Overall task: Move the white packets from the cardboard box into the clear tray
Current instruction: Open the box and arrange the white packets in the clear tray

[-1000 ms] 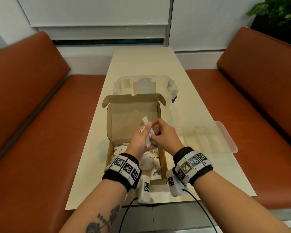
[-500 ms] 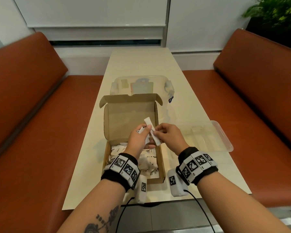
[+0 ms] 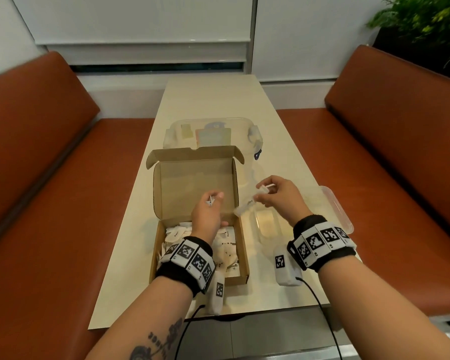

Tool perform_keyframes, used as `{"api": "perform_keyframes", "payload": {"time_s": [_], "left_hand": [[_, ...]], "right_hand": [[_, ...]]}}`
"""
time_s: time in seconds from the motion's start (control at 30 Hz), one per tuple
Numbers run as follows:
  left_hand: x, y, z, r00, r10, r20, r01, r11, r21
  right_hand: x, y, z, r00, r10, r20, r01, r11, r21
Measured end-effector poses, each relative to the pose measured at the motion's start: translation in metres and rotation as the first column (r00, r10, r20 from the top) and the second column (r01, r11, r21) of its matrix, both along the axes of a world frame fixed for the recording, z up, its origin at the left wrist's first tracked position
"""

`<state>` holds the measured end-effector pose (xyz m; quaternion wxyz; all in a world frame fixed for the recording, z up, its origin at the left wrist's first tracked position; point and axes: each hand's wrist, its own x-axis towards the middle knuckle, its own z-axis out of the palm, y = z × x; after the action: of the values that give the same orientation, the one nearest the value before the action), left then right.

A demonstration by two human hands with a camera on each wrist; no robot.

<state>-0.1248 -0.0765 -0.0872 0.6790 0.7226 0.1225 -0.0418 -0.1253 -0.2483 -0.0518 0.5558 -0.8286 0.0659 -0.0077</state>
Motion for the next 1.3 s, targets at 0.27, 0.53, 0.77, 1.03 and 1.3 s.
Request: {"api": "perform_keyframes", "payload": {"time_s": [0.27,0.53,0.77,1.03,1.3], "left_hand": [[0.004,-0.015,0.008,0.974,-0.214,0.076,0.195,0.961,0.198],[0.014,-0.016,0.002,0.994,-0.114,0.003,0.114,0.993,0.041],[0.012,-0.03,-0.004,0.974,-0.225,-0.03,0.222,0.913,0.342],[0.015,-0.055,-0.009,0.931,-0.363,-0.035,0.271,0.623,0.734],[0.009,-0.069,-0.019,0.894,-0.393,-0.217,0.37,0.372,0.851]], "right_hand": [[0.013,0.014,0.002,0.989,0.146,0.005,-0.144,0.984,-0.1],[0.011,0.012,-0.008,0.969,0.21,-0.127,-0.215,0.976,-0.025],[0.016,-0.019,-0.015,0.99,-0.107,-0.088,0.104,0.994,-0.032],[0.019,-0.014,-0.041,0.983,-0.091,-0.162,0.022,0.923,-0.385],[0.022,-0.014,-0.051,0.977,-0.049,-0.209,-0.041,0.913,-0.405]]}}
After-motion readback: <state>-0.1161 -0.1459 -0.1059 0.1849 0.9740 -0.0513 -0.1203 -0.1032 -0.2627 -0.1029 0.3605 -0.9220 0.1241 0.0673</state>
